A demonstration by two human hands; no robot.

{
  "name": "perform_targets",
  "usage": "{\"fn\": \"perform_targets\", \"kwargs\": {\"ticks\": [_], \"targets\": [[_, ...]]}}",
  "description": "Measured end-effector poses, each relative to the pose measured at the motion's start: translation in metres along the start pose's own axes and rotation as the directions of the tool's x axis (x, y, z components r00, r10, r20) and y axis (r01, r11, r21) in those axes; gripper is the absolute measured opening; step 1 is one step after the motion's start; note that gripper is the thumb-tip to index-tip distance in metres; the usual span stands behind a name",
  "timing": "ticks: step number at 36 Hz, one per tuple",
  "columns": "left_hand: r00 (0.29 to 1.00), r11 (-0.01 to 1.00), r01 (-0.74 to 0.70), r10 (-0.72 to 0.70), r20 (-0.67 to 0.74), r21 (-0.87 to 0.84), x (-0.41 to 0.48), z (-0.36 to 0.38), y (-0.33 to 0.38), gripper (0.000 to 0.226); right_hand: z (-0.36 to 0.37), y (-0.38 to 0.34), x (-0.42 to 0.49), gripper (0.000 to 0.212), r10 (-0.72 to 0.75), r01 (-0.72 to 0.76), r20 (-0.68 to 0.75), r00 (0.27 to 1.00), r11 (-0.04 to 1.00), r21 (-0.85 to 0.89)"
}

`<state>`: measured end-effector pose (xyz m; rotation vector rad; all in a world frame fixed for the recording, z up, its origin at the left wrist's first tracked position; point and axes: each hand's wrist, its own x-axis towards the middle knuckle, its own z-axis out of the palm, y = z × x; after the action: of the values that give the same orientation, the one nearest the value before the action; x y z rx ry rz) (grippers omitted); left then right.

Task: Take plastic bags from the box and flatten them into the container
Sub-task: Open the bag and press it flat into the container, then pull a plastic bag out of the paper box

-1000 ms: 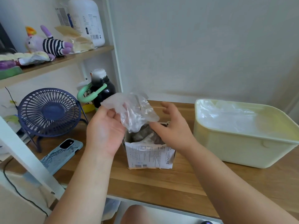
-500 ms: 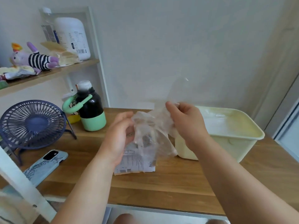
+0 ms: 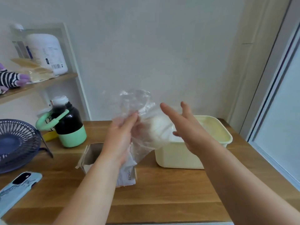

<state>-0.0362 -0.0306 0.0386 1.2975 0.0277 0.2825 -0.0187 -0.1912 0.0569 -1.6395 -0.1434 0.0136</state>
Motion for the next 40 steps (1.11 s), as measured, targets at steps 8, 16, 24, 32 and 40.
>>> {"fn": "perform_targets", "kwargs": {"ticks": [8,16,24,32,40], "targets": [[0.987,0.987,0.113,-0.098,0.127,-0.117,0.012,0.026,-0.009,0.022,-0.019,0.005,0.011,0.027,-0.038,0.059,-0.205,0.978,0.993,0.098],[0.954,0.985,0.077,-0.118,-0.275,-0.157,0.053,0.023,-0.017,0.013,-0.058,0.007,0.028,0.032,0.06,0.02,-0.32,0.946,0.97,0.24],[0.843,0.676,-0.471,0.535,0.063,0.566,0.037,0.054,-0.015,0.043,-0.078,0.025,0.046,0.028,0.189,-0.032,-0.462,0.866,0.945,0.326],[0.832,0.07,-0.534,-0.134,0.538,0.843,0.065,0.079,-0.045,0.049,-0.089,0.038,0.047,0.044,0.266,-0.301,-0.403,0.876,0.953,-0.026],[0.758,0.048,-0.419,-0.532,0.378,0.907,0.082,0.095,-0.056,0.041,-0.111,0.035,0.047,0.087,-0.089,-0.256,-0.425,0.901,0.683,-0.684]]}}
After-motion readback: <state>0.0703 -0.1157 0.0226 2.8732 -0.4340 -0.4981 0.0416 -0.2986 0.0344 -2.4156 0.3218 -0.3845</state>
